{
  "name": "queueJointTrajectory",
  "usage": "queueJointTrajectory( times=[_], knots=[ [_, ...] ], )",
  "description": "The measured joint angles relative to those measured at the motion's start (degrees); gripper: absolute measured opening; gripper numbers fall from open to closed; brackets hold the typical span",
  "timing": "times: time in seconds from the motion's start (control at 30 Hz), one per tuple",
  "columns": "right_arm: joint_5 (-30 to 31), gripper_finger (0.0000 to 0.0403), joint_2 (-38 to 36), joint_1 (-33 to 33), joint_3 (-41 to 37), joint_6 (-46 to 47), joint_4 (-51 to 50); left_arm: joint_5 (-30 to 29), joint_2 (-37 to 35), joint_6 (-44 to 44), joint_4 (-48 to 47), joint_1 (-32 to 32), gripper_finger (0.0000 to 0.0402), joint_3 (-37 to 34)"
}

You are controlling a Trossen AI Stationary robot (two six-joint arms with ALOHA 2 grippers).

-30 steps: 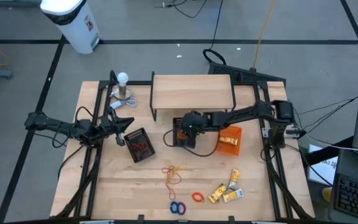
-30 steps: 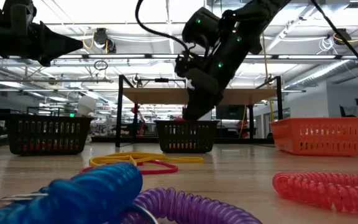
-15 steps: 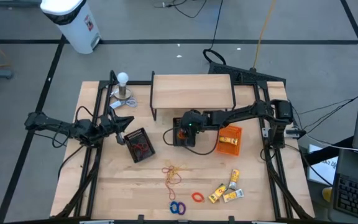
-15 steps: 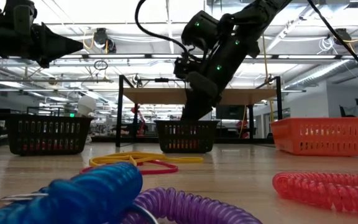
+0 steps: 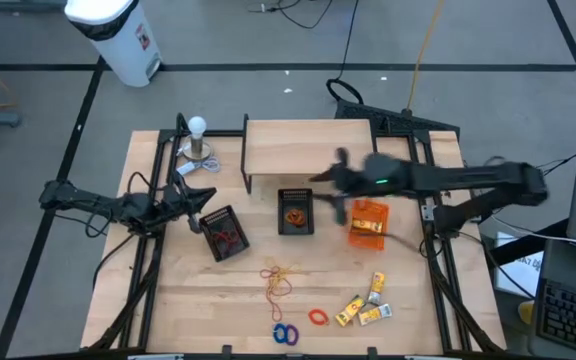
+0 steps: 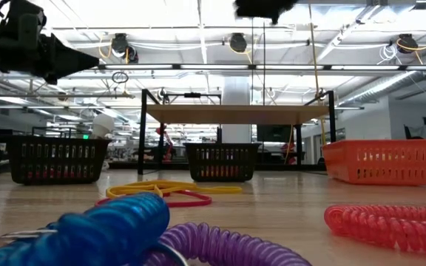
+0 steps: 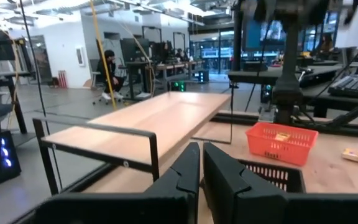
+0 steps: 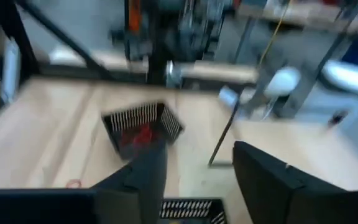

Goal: Pick & Place Office Desk Supplies
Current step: Put the crayon box into the orange basket

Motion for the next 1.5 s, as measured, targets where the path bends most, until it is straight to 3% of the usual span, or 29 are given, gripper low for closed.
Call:
queueJointTrajectory(
  times=[0.1, 0.2, 0.27, 0.37, 0.57, 0.73, 1.1, 1.5],
  knots=[
    [-0.8, 0.0103, -11.3, 1.1, -5.3, -0.2, 3.5, 1.0, 0.0, -0.8, 0.1, 0.0, 0.0023, 0.1],
    [-3.2, 0.0034, -22.1, 1.3, -10.8, -0.3, 4.5, 5.3, 0.0, 1.2, -1.6, 0.0, 0.0008, 1.5],
    [-3.1, 0.001, -28.3, 1.3, -14.4, 0.9, 4.0, 8.5, 0.0, 2.1, -4.0, 0.0, 0.0004, 2.7],
    [0.1, 0.0006, -35.2, 1.3, -19.9, 4.7, 3.3, 15.2, 0.0, 5.3, -6.3, 0.0, 0.0003, 4.0],
    [-1.4, 0.0002, -44.5, 1.3, -31.9, 6.9, 6.6, 22.9, 0.0, 7.5, -9.6, 0.0, 0.0002, 7.6],
    [-2.2, 0.0001, -51.5, 0.3, -38.9, 10.0, 9.6, 23.0, 0.0, 5.9, -18.6, 1.0, 0.0002, 13.6],
    [-3.2, 0.0001, -59.9, 0.6, -47.6, 10.6, 10.4, 23.5, -1.4, 7.4, -21.5, 1.5, 0.0001, 13.8],
    [-2.8, 0.0001, -67.6, 0.6, -54.9, 11.2, 11.2, 24.1, -3.7, 2.1, -23.0, 1.6, 0.0, 7.4]
  ],
)
